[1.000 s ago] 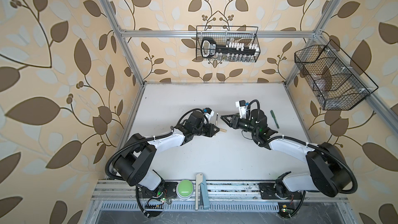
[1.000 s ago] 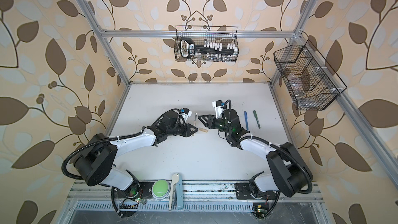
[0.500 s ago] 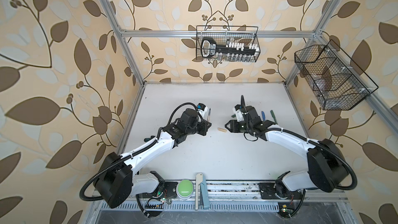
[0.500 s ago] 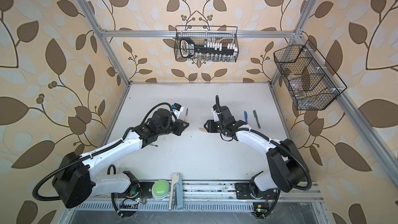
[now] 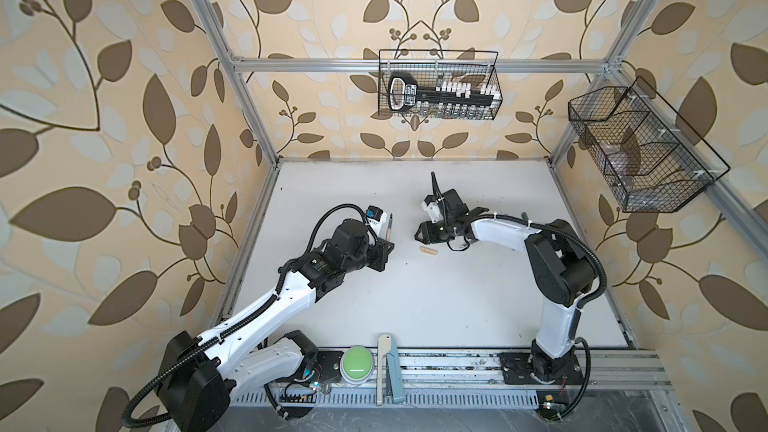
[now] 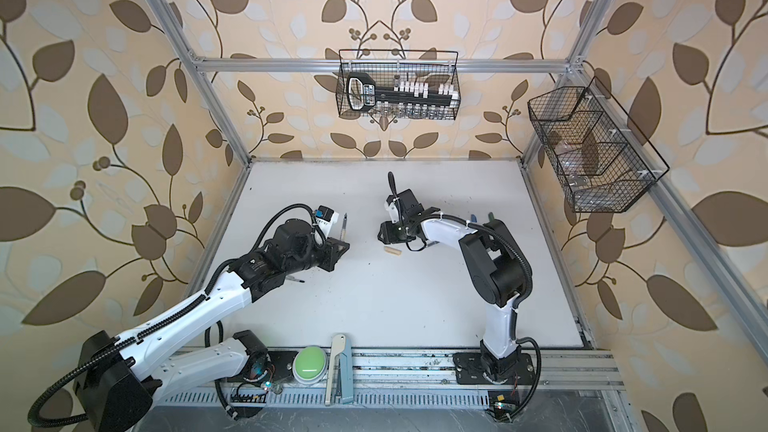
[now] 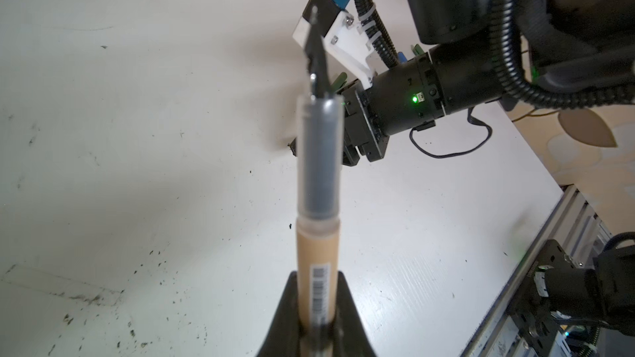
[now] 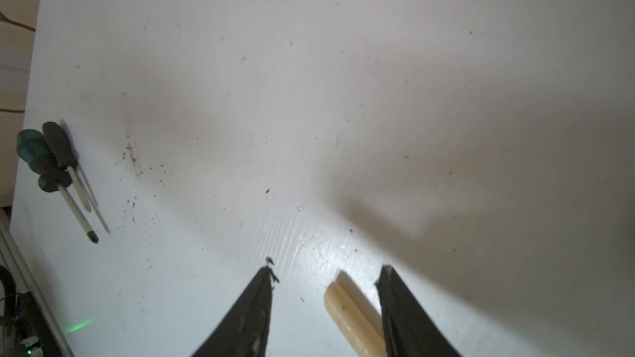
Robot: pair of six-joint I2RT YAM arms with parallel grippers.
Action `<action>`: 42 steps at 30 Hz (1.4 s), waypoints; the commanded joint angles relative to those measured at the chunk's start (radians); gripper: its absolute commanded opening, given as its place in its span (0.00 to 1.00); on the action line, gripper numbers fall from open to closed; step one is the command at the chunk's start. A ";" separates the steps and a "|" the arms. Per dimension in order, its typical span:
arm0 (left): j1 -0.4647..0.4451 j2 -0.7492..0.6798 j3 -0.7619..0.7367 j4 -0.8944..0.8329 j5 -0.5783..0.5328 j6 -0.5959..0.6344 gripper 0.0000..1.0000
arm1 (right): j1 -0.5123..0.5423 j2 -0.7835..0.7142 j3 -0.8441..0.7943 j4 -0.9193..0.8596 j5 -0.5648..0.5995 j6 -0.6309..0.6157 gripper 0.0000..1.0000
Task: Insert the pens into the pen caps
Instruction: 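Lower the open right gripper over the beige cap on the table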
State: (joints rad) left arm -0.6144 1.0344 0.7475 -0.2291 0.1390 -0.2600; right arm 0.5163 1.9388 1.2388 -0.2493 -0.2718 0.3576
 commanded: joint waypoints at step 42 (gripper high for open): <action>0.003 -0.024 -0.003 0.023 -0.011 0.019 0.00 | 0.082 -0.156 -0.253 -0.018 -0.053 0.033 0.51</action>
State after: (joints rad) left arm -0.6144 1.0443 0.7551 -0.2352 0.1383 -0.2401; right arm 0.5938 1.7889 1.0294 -0.2653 -0.3183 0.3664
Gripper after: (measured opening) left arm 0.128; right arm 0.507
